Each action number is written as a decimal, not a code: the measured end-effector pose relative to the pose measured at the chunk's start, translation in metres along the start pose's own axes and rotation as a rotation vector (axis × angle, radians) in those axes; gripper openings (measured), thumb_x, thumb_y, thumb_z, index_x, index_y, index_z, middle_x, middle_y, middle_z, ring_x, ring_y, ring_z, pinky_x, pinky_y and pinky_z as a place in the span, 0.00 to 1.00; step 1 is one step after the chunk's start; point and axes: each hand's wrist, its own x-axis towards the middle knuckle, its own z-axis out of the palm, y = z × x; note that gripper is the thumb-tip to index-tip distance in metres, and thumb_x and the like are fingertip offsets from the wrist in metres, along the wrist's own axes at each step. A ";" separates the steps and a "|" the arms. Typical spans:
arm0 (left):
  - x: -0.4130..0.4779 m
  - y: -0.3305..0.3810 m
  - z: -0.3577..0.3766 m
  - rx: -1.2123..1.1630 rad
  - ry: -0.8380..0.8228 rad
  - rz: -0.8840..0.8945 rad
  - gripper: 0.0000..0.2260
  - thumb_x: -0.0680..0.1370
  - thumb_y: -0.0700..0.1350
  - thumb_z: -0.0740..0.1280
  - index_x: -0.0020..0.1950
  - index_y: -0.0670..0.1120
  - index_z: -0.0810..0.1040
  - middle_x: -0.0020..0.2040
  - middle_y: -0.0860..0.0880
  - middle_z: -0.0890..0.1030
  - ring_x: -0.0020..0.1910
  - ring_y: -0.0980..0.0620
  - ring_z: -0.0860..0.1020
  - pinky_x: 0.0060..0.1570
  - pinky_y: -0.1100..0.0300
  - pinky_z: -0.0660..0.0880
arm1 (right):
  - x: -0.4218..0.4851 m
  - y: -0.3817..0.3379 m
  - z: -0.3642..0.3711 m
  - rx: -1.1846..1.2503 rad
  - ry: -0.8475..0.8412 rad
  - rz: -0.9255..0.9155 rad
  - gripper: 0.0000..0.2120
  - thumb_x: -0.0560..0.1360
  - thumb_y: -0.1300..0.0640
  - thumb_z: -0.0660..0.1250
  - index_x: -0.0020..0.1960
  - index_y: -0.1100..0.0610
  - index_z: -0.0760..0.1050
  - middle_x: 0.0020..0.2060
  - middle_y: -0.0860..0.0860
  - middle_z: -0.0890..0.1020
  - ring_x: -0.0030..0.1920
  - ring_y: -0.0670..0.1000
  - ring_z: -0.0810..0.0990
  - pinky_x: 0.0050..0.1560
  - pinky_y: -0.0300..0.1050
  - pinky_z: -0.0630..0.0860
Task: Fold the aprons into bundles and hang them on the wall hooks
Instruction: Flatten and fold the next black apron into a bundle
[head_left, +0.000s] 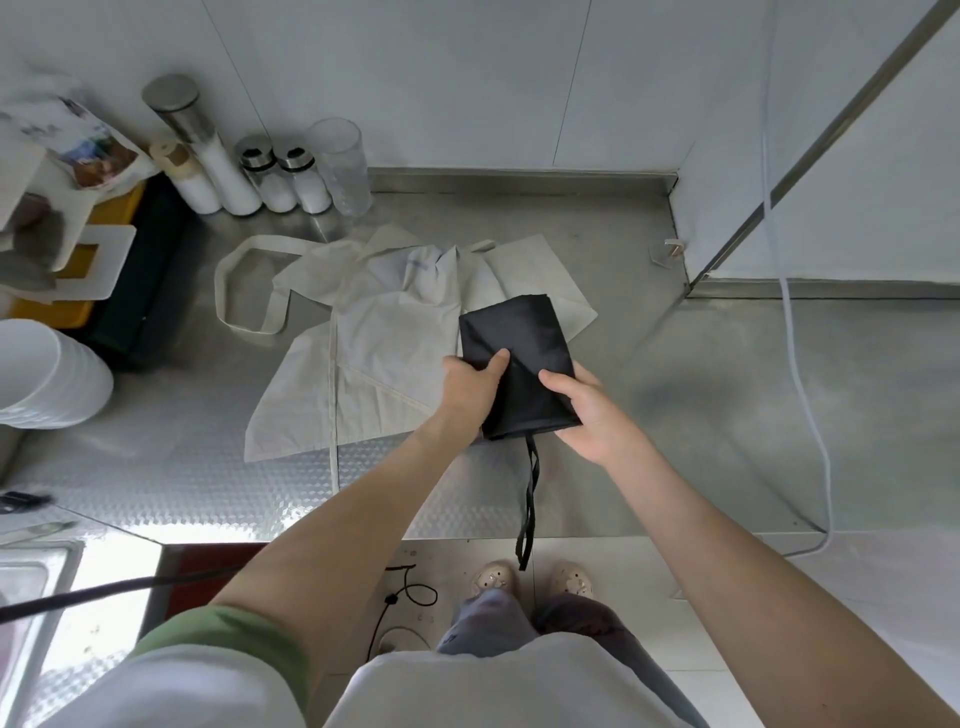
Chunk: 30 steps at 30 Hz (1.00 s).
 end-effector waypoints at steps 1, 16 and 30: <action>-0.002 0.003 0.006 0.097 0.039 0.023 0.22 0.78 0.55 0.66 0.58 0.39 0.64 0.57 0.44 0.74 0.54 0.46 0.74 0.58 0.53 0.72 | -0.001 -0.002 0.002 0.006 -0.018 -0.003 0.16 0.79 0.66 0.59 0.65 0.58 0.74 0.56 0.56 0.82 0.56 0.56 0.81 0.50 0.48 0.80; -0.019 0.051 0.024 -0.177 -0.210 0.010 0.15 0.82 0.49 0.61 0.65 0.42 0.73 0.57 0.42 0.80 0.55 0.42 0.80 0.57 0.45 0.78 | 0.004 -0.028 0.009 -0.387 -0.069 -0.173 0.21 0.82 0.59 0.56 0.75 0.54 0.63 0.74 0.47 0.65 0.74 0.45 0.61 0.75 0.44 0.55; -0.041 0.092 0.023 -0.298 -0.391 -0.079 0.25 0.78 0.64 0.59 0.58 0.45 0.80 0.49 0.43 0.85 0.49 0.44 0.83 0.45 0.52 0.79 | -0.005 -0.105 0.002 -0.690 0.313 -0.432 0.34 0.76 0.51 0.68 0.77 0.49 0.55 0.70 0.49 0.61 0.71 0.49 0.62 0.70 0.45 0.62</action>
